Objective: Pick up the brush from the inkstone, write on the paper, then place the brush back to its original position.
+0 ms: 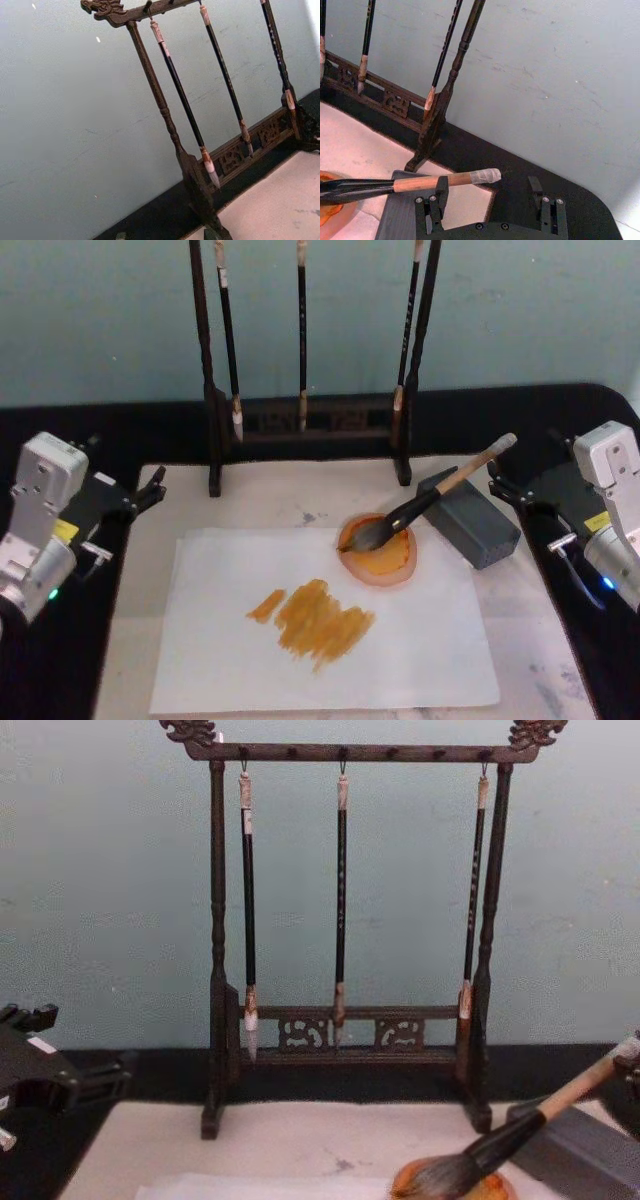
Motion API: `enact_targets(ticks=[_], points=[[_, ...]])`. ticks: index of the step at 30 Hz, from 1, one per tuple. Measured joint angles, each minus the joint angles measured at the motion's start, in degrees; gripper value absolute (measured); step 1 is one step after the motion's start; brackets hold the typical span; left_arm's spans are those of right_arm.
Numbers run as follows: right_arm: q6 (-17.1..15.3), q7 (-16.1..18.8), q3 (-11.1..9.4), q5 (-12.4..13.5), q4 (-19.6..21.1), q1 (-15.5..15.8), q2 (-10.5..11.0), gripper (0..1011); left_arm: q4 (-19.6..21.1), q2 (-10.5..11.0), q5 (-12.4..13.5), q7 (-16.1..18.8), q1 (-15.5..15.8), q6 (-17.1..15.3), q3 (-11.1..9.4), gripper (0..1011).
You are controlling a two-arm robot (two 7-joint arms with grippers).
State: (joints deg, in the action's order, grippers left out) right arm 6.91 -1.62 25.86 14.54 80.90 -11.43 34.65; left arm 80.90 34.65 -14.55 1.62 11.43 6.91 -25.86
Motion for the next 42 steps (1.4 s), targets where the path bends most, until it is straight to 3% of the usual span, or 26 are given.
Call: enact_targets(ticks=[36,39,40,41,42], points=[[0.1,0.7,-0.4,0.1,0.9,0.5,0.4,1000,0.0,0.0,0.0,0.0,0.0,0.0,0.0,1010],[0.5,2.4,-1.7,2.1,2.3,1.6,1.0,1000,0.0,0.0,0.0,0.0,0.0,0.0,0.0,1010],[0.9,4.2,-2.8,4.8,3.1,2.6,1.2,1000,0.0,0.0,0.0,0.0,0.0,0.0,0.0,1009],[0.9,4.9,-3.4,5.8,3.5,3.0,1.2,1000,0.0,0.0,0.0,0.0,0.0,0.0,0.0,1010],[1.0,6.8,-4.7,9.0,4.4,4.1,1.3,1000,0.0,0.0,0.0,0.0,0.0,0.0,0.0,1010]])
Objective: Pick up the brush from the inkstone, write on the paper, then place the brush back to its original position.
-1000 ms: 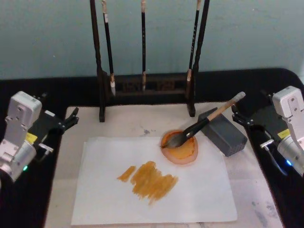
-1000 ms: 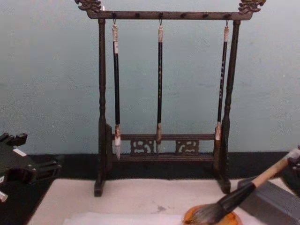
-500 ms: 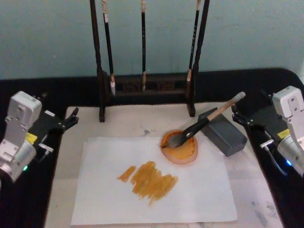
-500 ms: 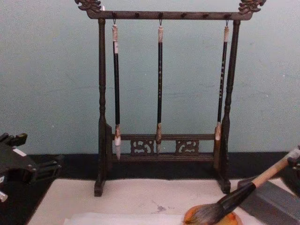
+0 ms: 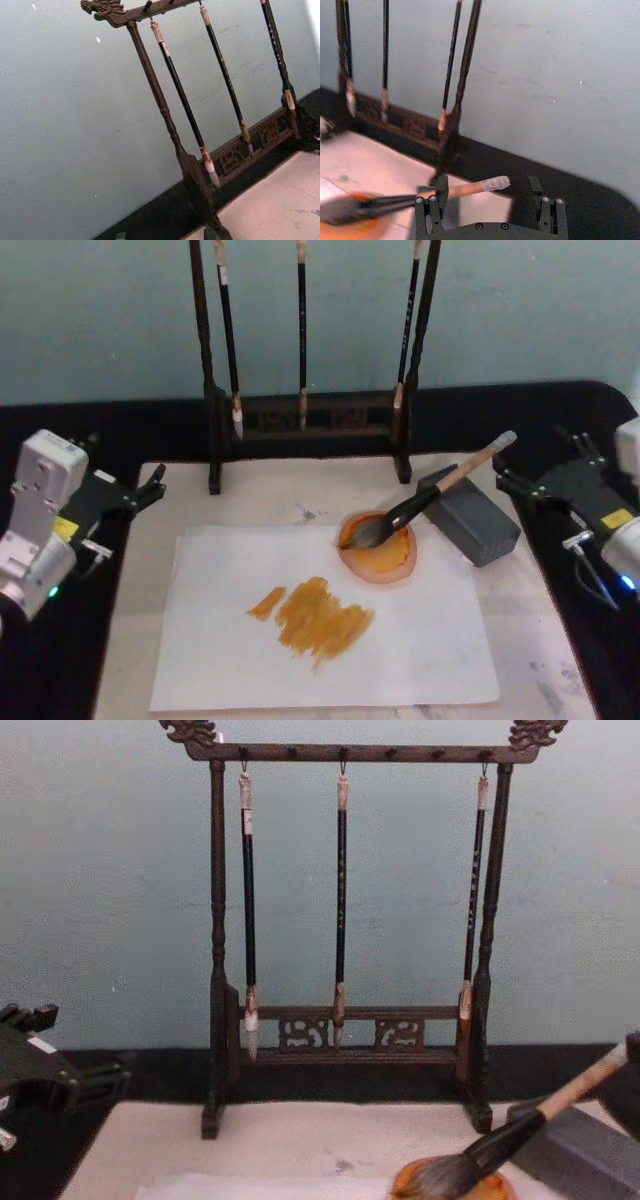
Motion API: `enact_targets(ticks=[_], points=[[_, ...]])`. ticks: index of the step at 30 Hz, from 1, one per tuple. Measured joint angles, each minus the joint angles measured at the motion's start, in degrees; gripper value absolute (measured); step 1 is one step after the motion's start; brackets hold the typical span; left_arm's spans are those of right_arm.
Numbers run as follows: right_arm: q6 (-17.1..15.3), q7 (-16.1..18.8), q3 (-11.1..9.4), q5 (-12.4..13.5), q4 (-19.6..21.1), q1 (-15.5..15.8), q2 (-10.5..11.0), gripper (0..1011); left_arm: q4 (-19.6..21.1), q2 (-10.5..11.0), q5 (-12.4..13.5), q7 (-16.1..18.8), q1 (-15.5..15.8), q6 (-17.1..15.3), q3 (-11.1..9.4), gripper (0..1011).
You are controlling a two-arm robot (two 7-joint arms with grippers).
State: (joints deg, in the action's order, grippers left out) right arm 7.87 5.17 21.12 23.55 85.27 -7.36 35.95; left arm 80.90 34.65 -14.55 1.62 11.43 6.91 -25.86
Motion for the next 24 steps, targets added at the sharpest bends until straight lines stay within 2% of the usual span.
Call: enact_targets(ticks=[2,3,5,6,8,9,11,12,15,16,17,19,20,21,22,24], points=[[-0.3,1.9,-1.5,3.5,0.8,1.1,0.0,1000,0.0,0.0,0.0,0.0,0.0,0.0,0.0,1010],[-1.0,3.7,-3.0,7.4,1.5,2.2,-0.2,1000,0.0,0.0,0.0,0.0,0.0,0.0,0.0,1010],[-2.2,5.4,-4.6,11.3,2.3,3.5,-0.6,1000,0.0,0.0,0.0,0.0,0.0,0.0,0.0,1010],[-3.5,6.7,-6.0,14.8,3.0,4.5,-0.9,1000,0.0,0.0,0.0,0.0,0.0,0.0,0.0,1010],[-5.1,8.0,-7.5,18.4,3.7,5.6,-1.4,1000,0.0,0.0,0.0,0.0,0.0,0.0,0.0,1010],[-6.8,9.0,-8.8,21.8,4.4,6.8,-1.8,1000,0.0,0.0,0.0,0.0,0.0,0.0,0.0,1010],[-8.9,9.8,-10.1,25.2,5.0,7.8,-2.5,1000,0.0,0.0,0.0,0.0,0.0,0.0,0.0,1010],[-10.9,10.6,-11.3,28.4,5.5,8.7,-3.1,1000,0.0,0.0,0.0,0.0,0.0,0.0,0.0,1010],[-14.0,11.7,-13.0,34.1,5.8,9.7,-4.3,1000,0.0,0.0,0.0,0.0,0.0,0.0,0.0,1010],[-16.0,12.4,-13.9,38.2,5.8,10.2,-5.2,1000,0.0,0.0,0.0,0.0,0.0,0.0,0.0,1010],[-17.3,12.9,-14.6,40.8,5.6,10.4,-5.9,1000,0.0,0.0,0.0,0.0,0.0,0.0,0.0,1010],[-19.1,13.4,-15.4,44.5,5.3,10.7,-6.9,1000,0.0,0.0,0.0,0.0,0.0,0.0,0.0,1010],[-21.0,13.6,-16.1,48.2,5.0,10.9,-7.9,1000,0.0,0.0,0.0,0.0,0.0,0.0,0.0,1010],[-21.7,13.6,-16.5,49.8,4.9,10.9,-8.4,1000,0.0,0.0,0.0,0.0,0.0,0.0,0.0,1010],[-23.0,13.4,-17.1,52.5,4.6,11.1,-9.2,1000,0.0,0.0,0.0,0.0,0.0,0.0,0.0,1010],[-24.5,12.8,-17.6,55.4,4.2,11.1,-10.0,1000,0.0,0.0,0.0,0.0,0.0,0.0,0.0,1010]])
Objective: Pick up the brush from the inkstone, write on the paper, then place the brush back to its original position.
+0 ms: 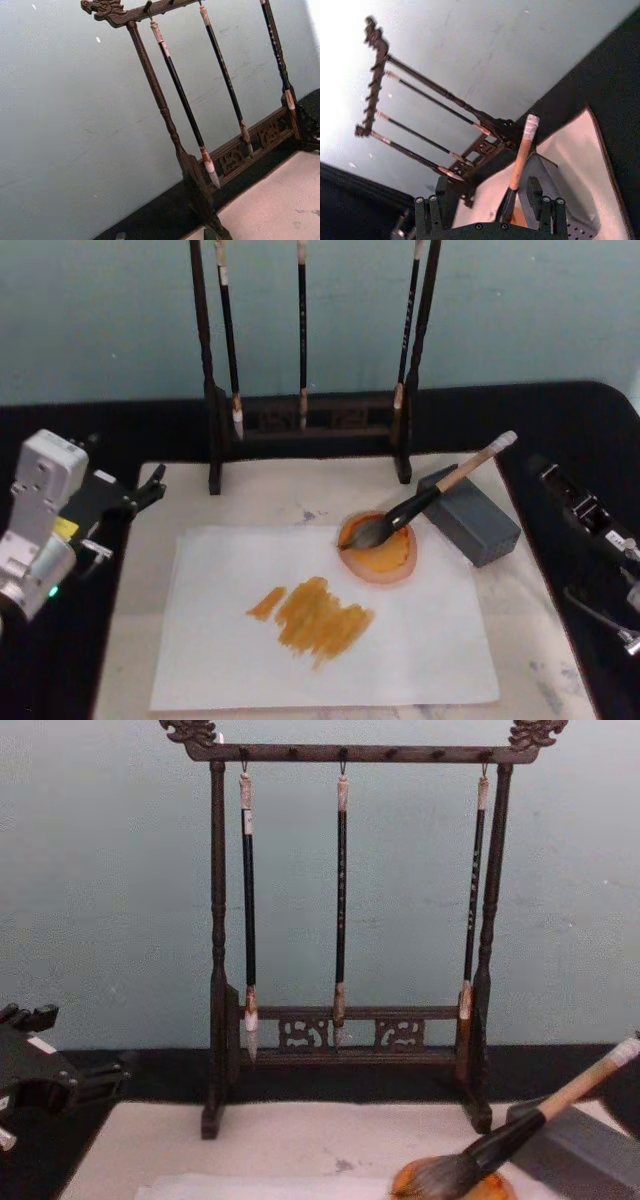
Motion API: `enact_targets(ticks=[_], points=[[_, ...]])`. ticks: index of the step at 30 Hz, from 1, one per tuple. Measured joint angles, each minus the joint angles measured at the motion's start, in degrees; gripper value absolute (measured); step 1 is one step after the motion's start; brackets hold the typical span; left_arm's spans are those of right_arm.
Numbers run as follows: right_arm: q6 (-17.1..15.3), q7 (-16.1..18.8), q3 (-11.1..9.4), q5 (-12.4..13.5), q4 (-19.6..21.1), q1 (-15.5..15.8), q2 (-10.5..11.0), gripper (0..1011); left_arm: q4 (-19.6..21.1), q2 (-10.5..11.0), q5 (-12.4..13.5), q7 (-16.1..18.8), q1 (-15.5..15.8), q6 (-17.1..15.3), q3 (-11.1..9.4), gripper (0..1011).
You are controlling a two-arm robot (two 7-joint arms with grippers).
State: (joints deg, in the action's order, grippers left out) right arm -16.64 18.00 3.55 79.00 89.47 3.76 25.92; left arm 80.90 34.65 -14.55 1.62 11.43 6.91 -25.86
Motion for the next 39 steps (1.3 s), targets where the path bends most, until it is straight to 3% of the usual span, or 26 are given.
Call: enact_targets(ticks=[4,23,33,39], points=[[-0.7,-1.1,-0.1,2.2,-0.2,0.0,-0.5,1000,0.0,0.0,0.0,0.0,0.0,0.0,0.0,1010],[-0.4,-0.8,0.0,1.0,-0.1,-0.1,-0.2,1000,0.0,0.0,0.0,0.0,0.0,0.0,0.0,1010],[-4.5,-3.3,0.0,8.0,-4.3,-3.8,-0.7,1000,0.0,0.0,0.0,0.0,0.0,0.0,0.0,1010],[-6.0,-4.2,1.5,9.3,-7.3,-7.0,-0.1,1000,0.0,0.0,0.0,0.0,0.0,0.0,0.0,1010]])
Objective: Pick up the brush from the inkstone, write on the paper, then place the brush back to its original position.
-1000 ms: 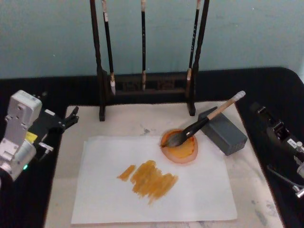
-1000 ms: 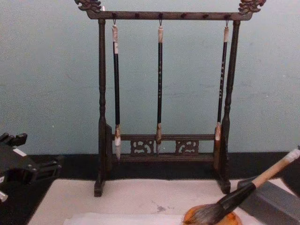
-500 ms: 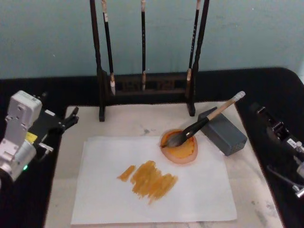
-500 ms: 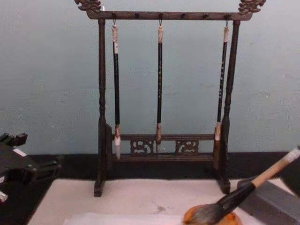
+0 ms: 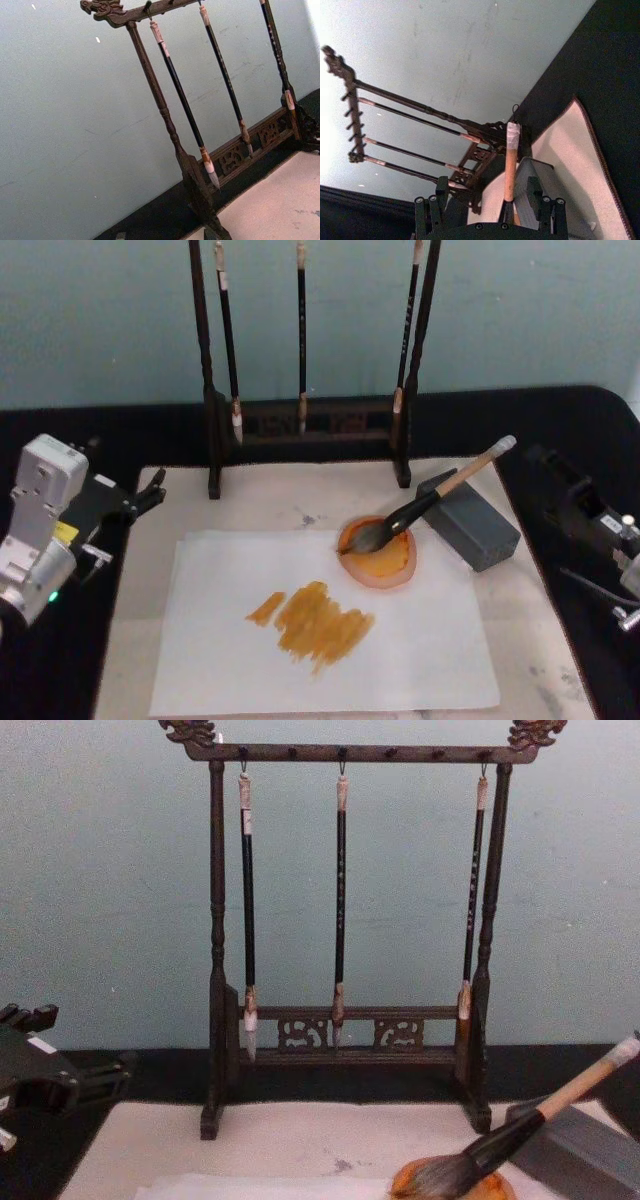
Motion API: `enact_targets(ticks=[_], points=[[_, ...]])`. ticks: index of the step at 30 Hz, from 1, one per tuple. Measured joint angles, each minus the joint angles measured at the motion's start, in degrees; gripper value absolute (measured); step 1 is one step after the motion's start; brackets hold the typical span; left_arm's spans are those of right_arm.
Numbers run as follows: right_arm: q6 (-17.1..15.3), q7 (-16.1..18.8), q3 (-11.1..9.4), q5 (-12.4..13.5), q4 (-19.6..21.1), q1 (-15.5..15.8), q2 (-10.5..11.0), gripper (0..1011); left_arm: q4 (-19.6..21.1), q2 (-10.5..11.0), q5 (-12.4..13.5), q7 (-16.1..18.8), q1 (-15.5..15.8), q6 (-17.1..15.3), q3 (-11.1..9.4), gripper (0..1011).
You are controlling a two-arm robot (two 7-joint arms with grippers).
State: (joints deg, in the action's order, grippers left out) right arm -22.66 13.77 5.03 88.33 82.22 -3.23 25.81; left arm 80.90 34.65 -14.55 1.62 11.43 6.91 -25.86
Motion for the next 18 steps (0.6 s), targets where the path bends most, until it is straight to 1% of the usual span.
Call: enact_targets(ticks=[2,3,4,8,9,11,12,15,16,18], points=[[-0.2,-0.1,0.7,-0.1,-0.9,-1.0,0.2,1000,0.0,0.0,0.0,0.0,0.0,0.0,0.0,1010],[-0.3,-0.1,1.6,-0.4,-2.1,-2.2,0.4,1000,0.0,0.0,0.0,0.0,0.0,0.0,0.0,1010],[-0.3,-0.1,1.6,-0.4,-2.1,-2.2,0.4,1000,0.0,0.0,0.0,0.0,0.0,0.0,0.0,1010],[-0.2,0.0,4.5,-2.1,-5.3,-5.6,0.6,1000,0.0,0.0,0.0,0.0,0.0,0.0,0.0,1010],[0.3,0.2,5.4,-2.9,-6.5,-6.7,0.6,1000,0.0,0.0,0.0,0.0,0.0,0.0,0.0,1009],[1.2,0.6,6.3,-4.1,-7.8,-7.8,0.4,1000,0.0,0.0,0.0,0.0,0.0,0.0,0.0,1009],[1.9,0.9,7.1,-4.9,-9.1,-8.8,0.2,1000,0.0,0.0,0.0,0.0,0.0,0.0,0.0,1010],[3.2,1.5,8.3,-6.1,-11.0,-10.3,-0.3,1000,0.0,0.0,0.0,0.0,0.0,0.0,0.0,1010],[3.8,1.9,9.0,-6.5,-12.4,-11.4,-0.7,1000,0.0,0.0,0.0,0.0,0.0,0.0,0.0,1010],[4.4,2.3,9.6,-6.9,-13.9,-12.4,-1.1,1000,0.0,0.0,0.0,0.0,0.0,0.0,0.0,1010]])
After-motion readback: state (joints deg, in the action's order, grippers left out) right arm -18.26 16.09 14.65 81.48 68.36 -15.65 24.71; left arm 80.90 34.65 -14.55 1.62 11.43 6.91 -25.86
